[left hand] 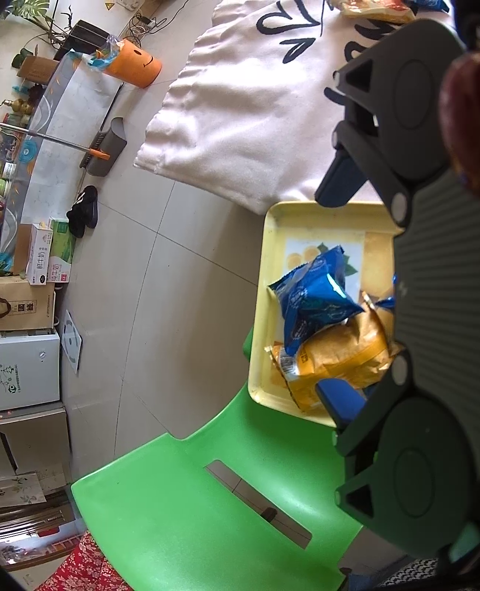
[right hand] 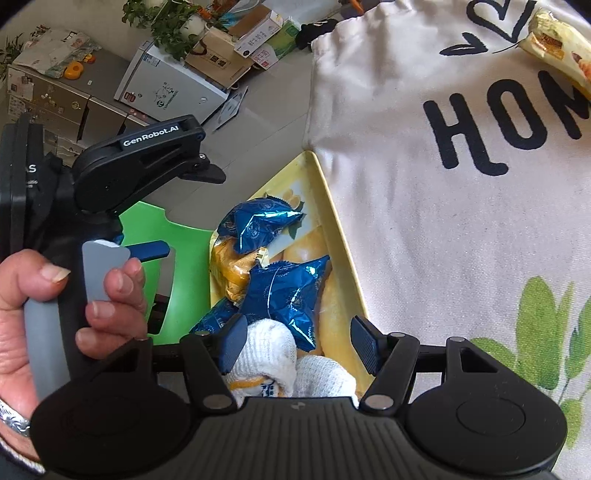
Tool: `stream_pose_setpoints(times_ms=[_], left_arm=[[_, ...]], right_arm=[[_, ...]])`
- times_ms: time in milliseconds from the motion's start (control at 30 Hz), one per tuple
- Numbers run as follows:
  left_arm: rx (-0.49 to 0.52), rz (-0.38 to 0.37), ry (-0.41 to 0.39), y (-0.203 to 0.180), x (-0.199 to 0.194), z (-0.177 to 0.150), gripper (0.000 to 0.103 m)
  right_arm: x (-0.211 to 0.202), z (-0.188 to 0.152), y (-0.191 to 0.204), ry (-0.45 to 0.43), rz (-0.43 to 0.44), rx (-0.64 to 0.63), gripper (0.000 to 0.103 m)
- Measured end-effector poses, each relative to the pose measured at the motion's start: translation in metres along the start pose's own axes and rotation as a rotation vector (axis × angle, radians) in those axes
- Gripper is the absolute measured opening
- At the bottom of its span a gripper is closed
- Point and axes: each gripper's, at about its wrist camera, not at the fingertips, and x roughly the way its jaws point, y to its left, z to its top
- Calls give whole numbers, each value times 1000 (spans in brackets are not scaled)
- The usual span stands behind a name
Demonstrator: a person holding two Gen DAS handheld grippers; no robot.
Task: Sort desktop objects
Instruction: 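Open the left gripper over the tray while the right releases the glove into it, then move both grippers back over the cloth toward the croissant pack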
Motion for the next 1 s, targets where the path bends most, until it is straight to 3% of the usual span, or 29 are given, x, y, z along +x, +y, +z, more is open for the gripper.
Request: stream_pose_setpoints(times_ms=[467, 1000], left_arm=[[73, -49, -10, -45, -26, -22, 102], [184, -132, 30, -103, -31, -50, 102]], right_arm=[[-55, 19, -24, -77, -154, 47, 67], [-114, 43, -50, -156, -240, 95, 68]])
